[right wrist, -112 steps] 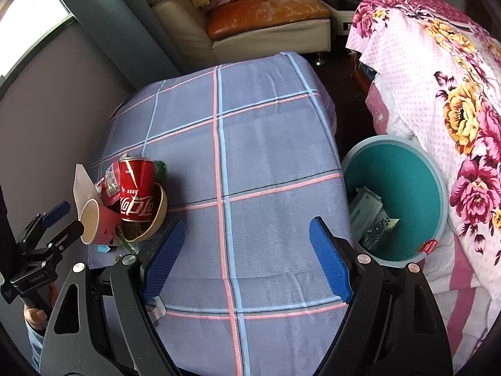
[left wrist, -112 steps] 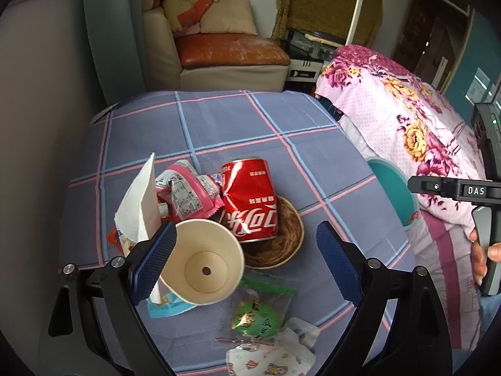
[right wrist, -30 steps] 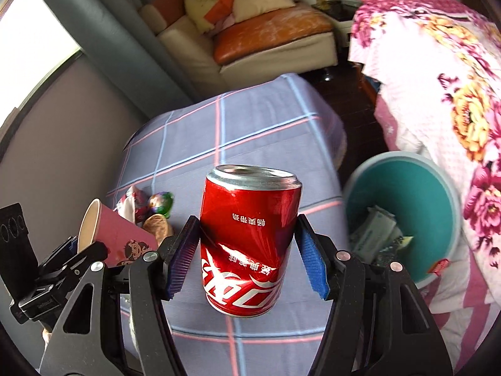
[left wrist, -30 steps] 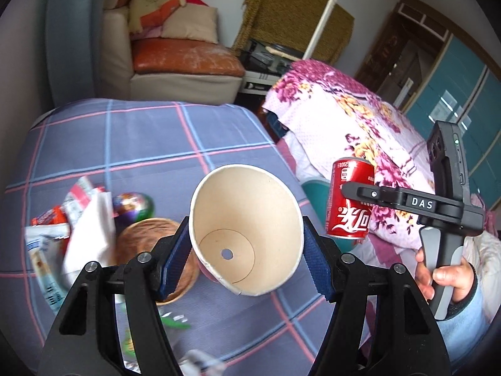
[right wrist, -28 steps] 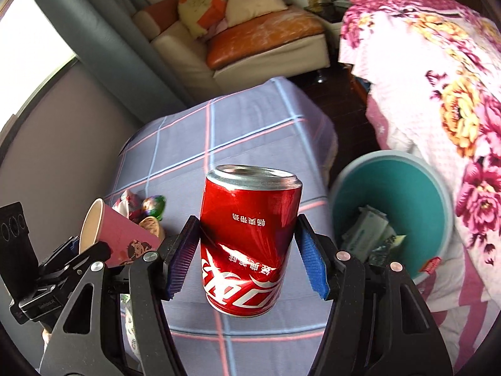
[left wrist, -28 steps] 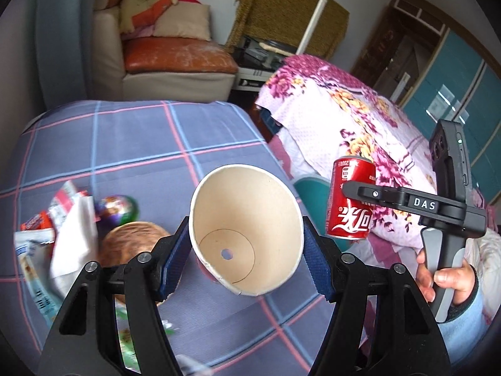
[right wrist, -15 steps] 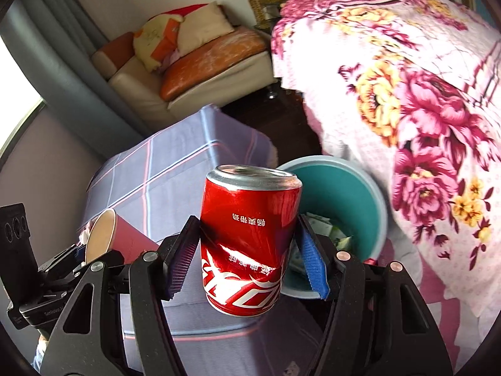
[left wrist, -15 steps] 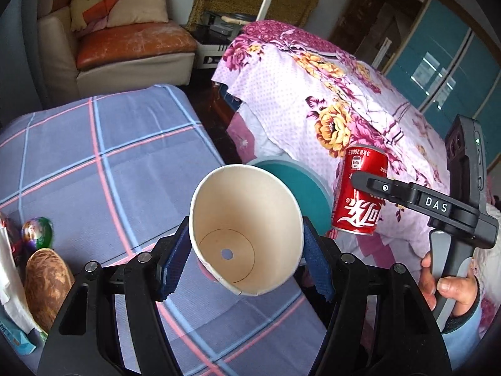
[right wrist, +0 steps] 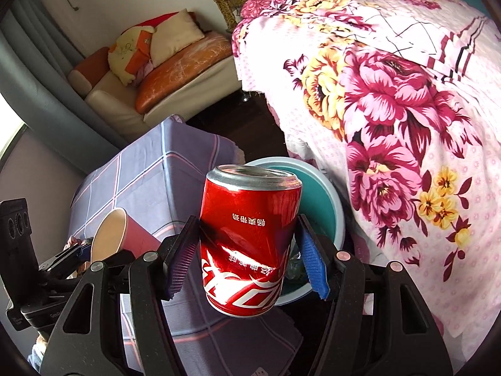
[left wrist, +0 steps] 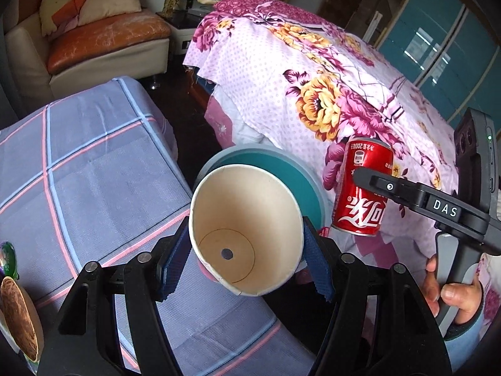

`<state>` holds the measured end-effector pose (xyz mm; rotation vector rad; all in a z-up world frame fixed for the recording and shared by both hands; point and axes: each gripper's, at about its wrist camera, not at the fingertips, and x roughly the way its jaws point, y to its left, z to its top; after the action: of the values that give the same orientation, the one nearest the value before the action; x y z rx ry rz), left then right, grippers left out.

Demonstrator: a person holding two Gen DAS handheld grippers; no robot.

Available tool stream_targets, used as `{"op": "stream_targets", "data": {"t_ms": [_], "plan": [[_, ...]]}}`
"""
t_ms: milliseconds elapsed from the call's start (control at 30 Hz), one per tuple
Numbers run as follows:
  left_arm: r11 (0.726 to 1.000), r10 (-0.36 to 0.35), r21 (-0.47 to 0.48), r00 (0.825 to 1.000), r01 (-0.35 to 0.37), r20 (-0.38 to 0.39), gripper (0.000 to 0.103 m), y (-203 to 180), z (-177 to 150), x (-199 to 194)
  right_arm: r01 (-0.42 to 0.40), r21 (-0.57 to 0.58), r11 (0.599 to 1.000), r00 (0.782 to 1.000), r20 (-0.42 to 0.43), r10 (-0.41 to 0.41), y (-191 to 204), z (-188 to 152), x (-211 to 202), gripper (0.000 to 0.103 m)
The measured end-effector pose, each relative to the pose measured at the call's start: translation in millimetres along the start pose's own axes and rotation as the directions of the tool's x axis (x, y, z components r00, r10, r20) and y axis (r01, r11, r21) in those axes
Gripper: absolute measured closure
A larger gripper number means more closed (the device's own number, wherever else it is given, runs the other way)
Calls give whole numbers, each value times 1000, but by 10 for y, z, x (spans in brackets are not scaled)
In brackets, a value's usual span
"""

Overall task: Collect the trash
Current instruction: 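Carry can and cup to the wastebasket and open the left gripper to drop the cup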

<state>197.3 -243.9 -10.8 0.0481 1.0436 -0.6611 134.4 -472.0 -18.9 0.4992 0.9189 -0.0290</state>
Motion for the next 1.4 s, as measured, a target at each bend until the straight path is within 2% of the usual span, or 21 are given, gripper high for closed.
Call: {"op": "stream_targets", "data": {"t_ms": [433, 667, 800, 1067, 1333, 1400], "plan": [[999, 0, 34, 999, 1, -44, 34, -154, 100, 338, 21, 40, 999, 1000, 3, -21, -236, 75, 10, 43], [999, 16, 36, 999, -14, -51, 27, -169, 125, 407, 28, 39, 999, 1000, -1, -28, -237, 109, 48, 43], [999, 27, 36, 999, -26, -45, 17, -160, 120, 401, 30, 37, 999, 1000, -4, -30, -210, 113, 59, 43], [1000, 24, -7, 999, -24, -49, 15, -33, 81, 351, 42, 23, 999, 999, -14, -41, -154, 120, 91, 43], [998, 10, -63, 999, -13, -43, 11, 167, -33, 219, 45, 13, 999, 996, -76, -44, -74, 106, 270, 43], [998, 8, -69, 999, -11, -40, 11, 200, -49, 188, 36, 27, 999, 995, -94, -33, -57, 103, 313, 30]]}}
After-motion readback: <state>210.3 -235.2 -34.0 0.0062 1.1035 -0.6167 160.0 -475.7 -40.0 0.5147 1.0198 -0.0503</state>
